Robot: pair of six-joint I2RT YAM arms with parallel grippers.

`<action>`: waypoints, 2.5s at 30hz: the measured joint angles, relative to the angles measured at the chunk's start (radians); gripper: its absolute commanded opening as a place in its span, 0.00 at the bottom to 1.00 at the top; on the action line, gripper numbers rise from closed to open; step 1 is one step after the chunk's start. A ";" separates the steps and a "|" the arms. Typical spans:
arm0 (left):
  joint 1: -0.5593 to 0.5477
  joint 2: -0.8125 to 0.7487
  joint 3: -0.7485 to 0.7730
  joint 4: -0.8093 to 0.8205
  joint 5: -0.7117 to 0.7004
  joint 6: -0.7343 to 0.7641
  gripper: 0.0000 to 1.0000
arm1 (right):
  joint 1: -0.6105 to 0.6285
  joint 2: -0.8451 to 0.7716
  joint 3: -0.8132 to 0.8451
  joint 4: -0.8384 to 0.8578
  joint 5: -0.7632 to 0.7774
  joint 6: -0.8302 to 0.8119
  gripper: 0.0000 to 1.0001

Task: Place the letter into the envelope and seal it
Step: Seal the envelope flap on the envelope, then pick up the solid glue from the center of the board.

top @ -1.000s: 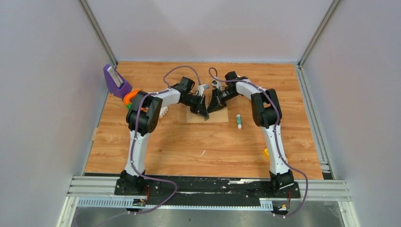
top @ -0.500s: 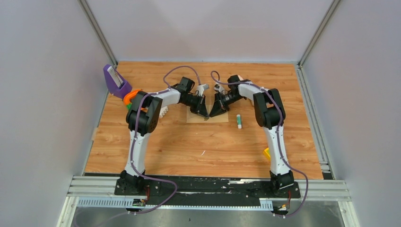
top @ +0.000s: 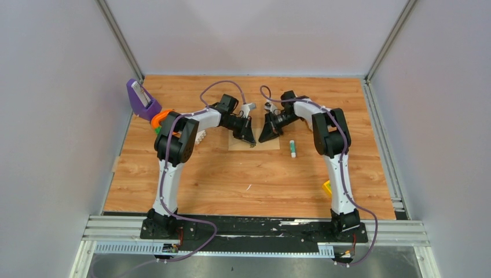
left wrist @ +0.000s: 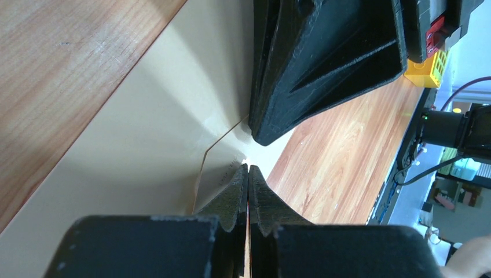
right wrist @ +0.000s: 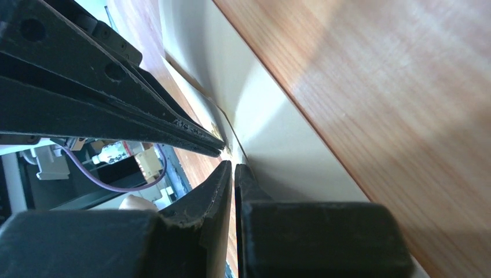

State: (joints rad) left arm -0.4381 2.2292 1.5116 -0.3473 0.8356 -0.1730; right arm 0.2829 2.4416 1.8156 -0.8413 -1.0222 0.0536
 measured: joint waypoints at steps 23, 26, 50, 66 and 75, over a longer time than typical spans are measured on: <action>0.000 -0.004 -0.005 -0.010 0.002 0.000 0.00 | 0.054 0.042 0.130 0.002 0.066 0.006 0.09; 0.000 -0.004 -0.005 -0.010 0.001 0.000 0.00 | 0.045 0.031 0.143 0.003 0.109 0.005 0.10; 0.023 -0.148 0.135 -0.164 -0.101 0.130 1.00 | -0.185 -0.793 -0.186 0.054 0.296 -0.246 1.00; 0.143 -0.650 0.066 -0.379 -0.157 0.409 1.00 | -0.220 -0.733 -0.217 -0.108 0.375 -0.356 0.72; 0.177 -0.859 -0.235 -0.409 -0.274 0.489 1.00 | -0.213 -0.387 0.005 -0.440 0.437 -0.472 0.68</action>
State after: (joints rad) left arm -0.2615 1.3705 1.2770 -0.7563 0.5617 0.3161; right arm 0.0696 2.0544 1.8206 -1.2812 -0.5850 -0.4183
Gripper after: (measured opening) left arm 0.997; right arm 0.682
